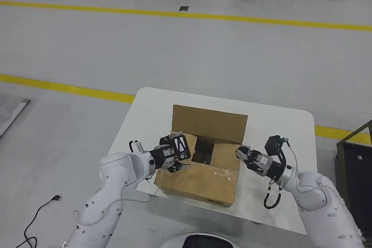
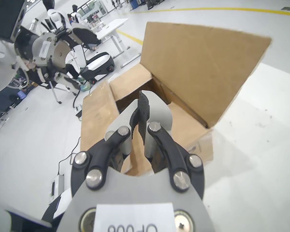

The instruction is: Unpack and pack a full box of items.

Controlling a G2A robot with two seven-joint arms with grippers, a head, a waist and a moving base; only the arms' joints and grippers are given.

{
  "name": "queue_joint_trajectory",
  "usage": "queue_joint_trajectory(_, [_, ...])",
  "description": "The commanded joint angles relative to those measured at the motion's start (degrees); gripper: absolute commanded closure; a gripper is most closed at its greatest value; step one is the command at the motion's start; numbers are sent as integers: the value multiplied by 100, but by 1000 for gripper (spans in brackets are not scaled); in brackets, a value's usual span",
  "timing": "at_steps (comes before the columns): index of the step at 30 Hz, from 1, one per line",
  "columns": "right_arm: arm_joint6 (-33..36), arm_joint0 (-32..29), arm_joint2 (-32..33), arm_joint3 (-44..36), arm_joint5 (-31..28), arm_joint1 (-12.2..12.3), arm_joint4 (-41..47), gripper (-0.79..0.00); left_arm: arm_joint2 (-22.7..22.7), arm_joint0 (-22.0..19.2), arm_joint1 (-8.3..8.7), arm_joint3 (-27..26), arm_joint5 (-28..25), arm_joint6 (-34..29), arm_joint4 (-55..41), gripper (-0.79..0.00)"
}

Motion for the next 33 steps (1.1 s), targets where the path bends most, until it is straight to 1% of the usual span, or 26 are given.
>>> queue_joint_trajectory(1, [464, -175, 10, -189, -15, 45, 146, -302, -25, 77, 21, -73, 53, -15, 93, -785])
queue_joint_trajectory(2, [464, -175, 10, -189, -15, 45, 146, -785, -25, 77, 21, -73, 53, -15, 93, -785])
queue_joint_trajectory(11, [464, -175, 10, -189, -15, 45, 146, -785, -25, 77, 21, -73, 53, -15, 93, -785])
queue_joint_trajectory(13, [456, -189, -36, -147, 194, 43, 106, -785, -25, 77, 21, -73, 53, -15, 93, -785])
queue_joint_trajectory(15, [438, -176, -78, -93, 319, 43, 254, -785, -25, 77, 21, -73, 53, -15, 93, -785])
queue_joint_trajectory(17, [665, -198, -125, -38, 293, 62, 497, -785, -25, 77, 21, -73, 53, -15, 93, -785])
queue_joint_trajectory(21, [1098, -232, -138, 120, 192, 112, 1295, -785, -25, 77, 21, -73, 53, -15, 93, -785])
queue_joint_trajectory(23, [1365, -207, -143, 167, 196, 144, 1521, -785, -25, 77, 21, -73, 53, -15, 93, -785])
queue_joint_trajectory(26, [1558, -179, -160, 166, 180, 178, 1684, -785, -25, 77, 21, -73, 53, -15, 93, -785])
queue_joint_trajectory(27, [1598, -177, -164, 158, 180, 188, 1729, -686, -25, 77, 21, -73, 53, -15, 93, -785])
queue_joint_trajectory(28, [1631, -175, -165, 154, 189, 198, 1745, -680, -25, 77, 21, -73, 53, -15, 93, -785])
queue_joint_trajectory(31, [1673, -175, -200, 132, 171, 221, 1764, -551, -25, 77, 21, -73, 53, -15, 93, -785])
queue_joint_trajectory(32, [1701, -170, -214, 123, 164, 229, 1750, -554, -25, 77, 21, -73, 53, -15, 93, -785])
queue_joint_trajectory(33, [1706, -168, -229, 118, 154, 236, 1762, -597, -25, 77, 21, -73, 53, -15, 93, -785])
